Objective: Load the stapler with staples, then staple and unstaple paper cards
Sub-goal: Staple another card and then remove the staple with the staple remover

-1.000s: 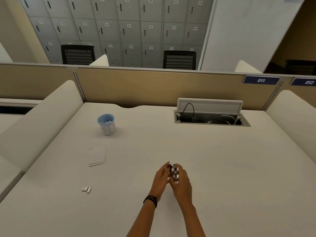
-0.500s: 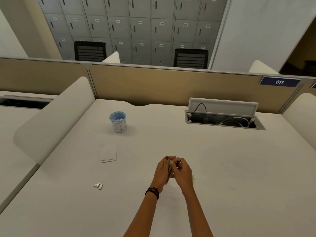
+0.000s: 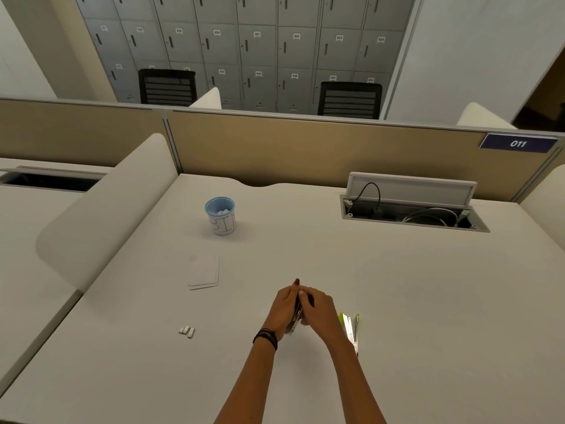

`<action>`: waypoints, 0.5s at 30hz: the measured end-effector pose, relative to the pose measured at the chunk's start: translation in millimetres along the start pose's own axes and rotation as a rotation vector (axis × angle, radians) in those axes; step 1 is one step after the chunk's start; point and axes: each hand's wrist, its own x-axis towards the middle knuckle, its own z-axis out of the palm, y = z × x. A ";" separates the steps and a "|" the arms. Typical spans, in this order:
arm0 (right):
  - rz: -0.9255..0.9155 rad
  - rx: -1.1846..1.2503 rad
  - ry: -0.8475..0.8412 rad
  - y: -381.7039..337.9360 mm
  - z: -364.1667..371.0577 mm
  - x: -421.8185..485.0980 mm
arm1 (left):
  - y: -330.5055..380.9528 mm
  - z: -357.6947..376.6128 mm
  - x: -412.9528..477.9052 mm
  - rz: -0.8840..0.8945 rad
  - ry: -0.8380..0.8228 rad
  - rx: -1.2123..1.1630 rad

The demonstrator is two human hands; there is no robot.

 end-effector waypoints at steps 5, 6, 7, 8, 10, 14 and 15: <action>-0.079 -0.013 0.065 1.7 1.2 1.0 | 2.6 -1.2 3.8 0.014 0.002 -0.037; -0.096 -0.004 0.094 0.9 0.3 0.3 | 2.8 -0.3 5.0 0.006 -0.002 -0.041; -0.109 0.010 0.119 -0.3 -1.1 -0.6 | 3.9 0.7 6.0 0.004 -0.003 -0.046; -0.119 0.025 0.139 -1.2 -2.2 -1.5 | 6.0 1.5 6.2 0.007 0.002 -0.053; -0.135 0.044 0.170 -2.9 -5.0 -3.0 | 9.4 2.5 6.0 0.021 0.014 -0.093; -0.144 0.072 0.216 -0.7 -7.4 -1.8 | 10.0 0.4 4.0 0.045 -0.023 -0.109; -0.144 0.076 0.214 -0.2 -6.6 -1.8 | 9.6 -0.2 3.6 0.048 -0.026 -0.097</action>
